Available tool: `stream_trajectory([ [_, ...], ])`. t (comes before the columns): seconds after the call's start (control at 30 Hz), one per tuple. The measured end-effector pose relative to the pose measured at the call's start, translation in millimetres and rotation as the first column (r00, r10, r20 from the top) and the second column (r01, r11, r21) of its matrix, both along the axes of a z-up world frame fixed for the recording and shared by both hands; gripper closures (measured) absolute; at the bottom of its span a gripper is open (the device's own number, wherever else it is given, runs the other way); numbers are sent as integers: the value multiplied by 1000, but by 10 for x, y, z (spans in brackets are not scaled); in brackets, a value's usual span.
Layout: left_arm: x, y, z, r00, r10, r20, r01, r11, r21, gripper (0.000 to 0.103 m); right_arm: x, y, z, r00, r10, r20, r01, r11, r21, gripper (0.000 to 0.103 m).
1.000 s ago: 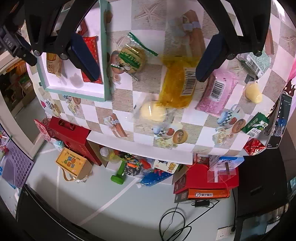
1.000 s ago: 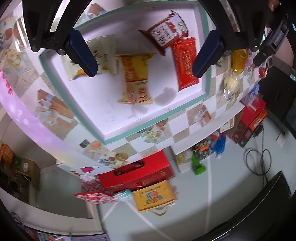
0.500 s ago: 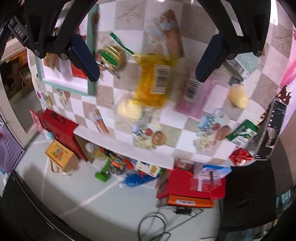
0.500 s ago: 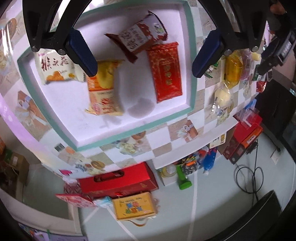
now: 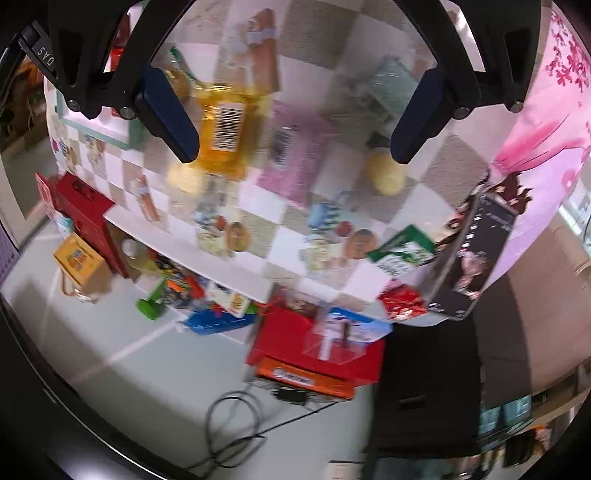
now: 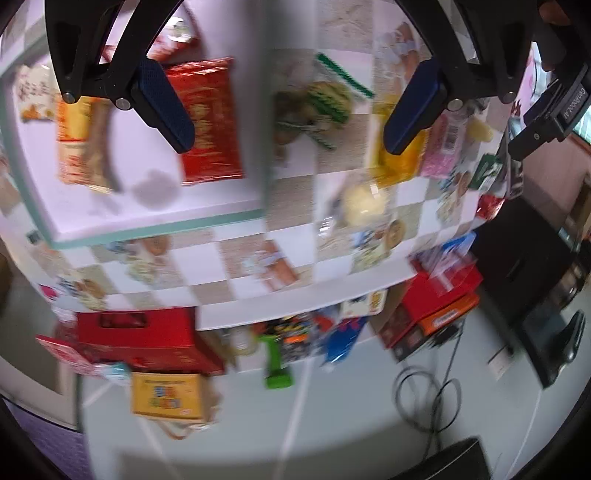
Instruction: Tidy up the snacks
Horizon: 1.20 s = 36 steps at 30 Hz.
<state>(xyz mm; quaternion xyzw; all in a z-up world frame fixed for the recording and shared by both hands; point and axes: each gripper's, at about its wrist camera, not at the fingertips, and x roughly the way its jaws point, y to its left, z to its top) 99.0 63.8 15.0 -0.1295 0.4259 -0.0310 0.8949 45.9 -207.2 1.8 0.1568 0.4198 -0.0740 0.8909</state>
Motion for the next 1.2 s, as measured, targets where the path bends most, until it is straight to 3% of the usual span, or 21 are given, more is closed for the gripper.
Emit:
stream_trajectory([
  [0.37,48,481,-354,979,155,-129,-158,987,-7,0,363,441,-396,985,153,-76,-148,987,62,0],
  [0.57,92,550,-638,956,181,-231,-192,981,-28,1,432,473,-559,978,168,-120,-163,985,54,10],
  [0.77,107,501,-767,945,177,-274,-190,982,-18,12,443,434,-715,973,148,-178,-147,989,18,27],
  [1.0,106,372,-777,951,124,-283,-132,991,-7,29,360,519,-714,961,190,-199,-194,981,-2,27],
  [1.2,112,122,-789,955,41,-293,-37,999,21,30,277,632,-695,944,243,-222,-251,968,-8,27],
])
